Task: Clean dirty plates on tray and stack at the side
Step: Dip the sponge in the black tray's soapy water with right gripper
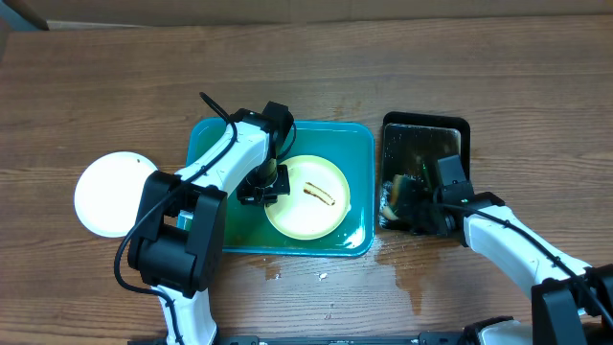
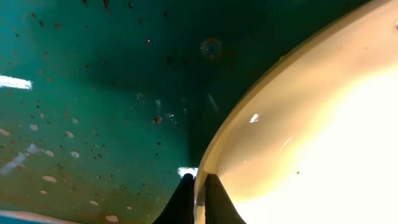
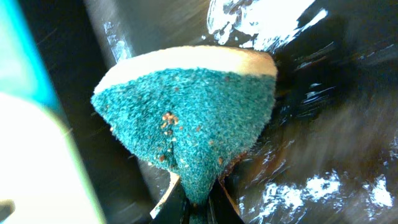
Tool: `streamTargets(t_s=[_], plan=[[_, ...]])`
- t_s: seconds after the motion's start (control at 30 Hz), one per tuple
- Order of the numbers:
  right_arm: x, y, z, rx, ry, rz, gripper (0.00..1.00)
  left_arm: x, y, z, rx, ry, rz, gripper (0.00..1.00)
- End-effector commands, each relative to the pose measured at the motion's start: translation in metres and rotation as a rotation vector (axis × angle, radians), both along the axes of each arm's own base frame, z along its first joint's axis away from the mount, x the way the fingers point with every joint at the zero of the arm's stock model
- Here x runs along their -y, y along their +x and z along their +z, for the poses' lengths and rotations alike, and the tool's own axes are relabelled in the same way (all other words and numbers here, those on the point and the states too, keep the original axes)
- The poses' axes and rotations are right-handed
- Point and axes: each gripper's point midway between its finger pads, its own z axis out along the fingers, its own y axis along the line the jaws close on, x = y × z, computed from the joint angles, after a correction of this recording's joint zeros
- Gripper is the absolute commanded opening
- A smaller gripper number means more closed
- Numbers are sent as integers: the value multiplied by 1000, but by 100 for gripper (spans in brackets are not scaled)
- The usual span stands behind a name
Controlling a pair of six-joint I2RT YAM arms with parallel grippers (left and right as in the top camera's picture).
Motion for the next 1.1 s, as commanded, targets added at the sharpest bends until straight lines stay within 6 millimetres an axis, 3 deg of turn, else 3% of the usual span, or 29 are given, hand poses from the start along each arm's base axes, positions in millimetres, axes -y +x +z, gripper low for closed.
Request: streamTargets(t_s=[0.0, 0.1, 0.27, 0.4, 0.63, 0.8, 0.97, 1.07], plan=[[-31, -23, 6, -50, 150, 154, 4, -10, -2, -7, -11, 57, -6, 4], [-12, -45, -9, -158, 49, 118, 4, -10, -2, -7, -11, 57, -6, 4], [44, -79, -27, -308, -246, 33, 4, -10, -2, -7, -10, 56, -6, 4], [52, -84, -28, -344, -276, -47, 4, -10, -2, -7, -11, 57, -7, 5], [28, -50, -19, -221, -158, -48, 4, -11, -3, -6, -17, 59, -7, 4], [19, -15, 10, -106, -156, 28, 4, -11, -4, -6, -21, 61, -8, 4], [23, 10, 40, -34, -216, 55, 4, -11, -4, -6, -20, 61, -8, 4], [29, 16, 44, -15, -259, 52, 4, -11, -4, -6, -19, 60, -7, 4]])
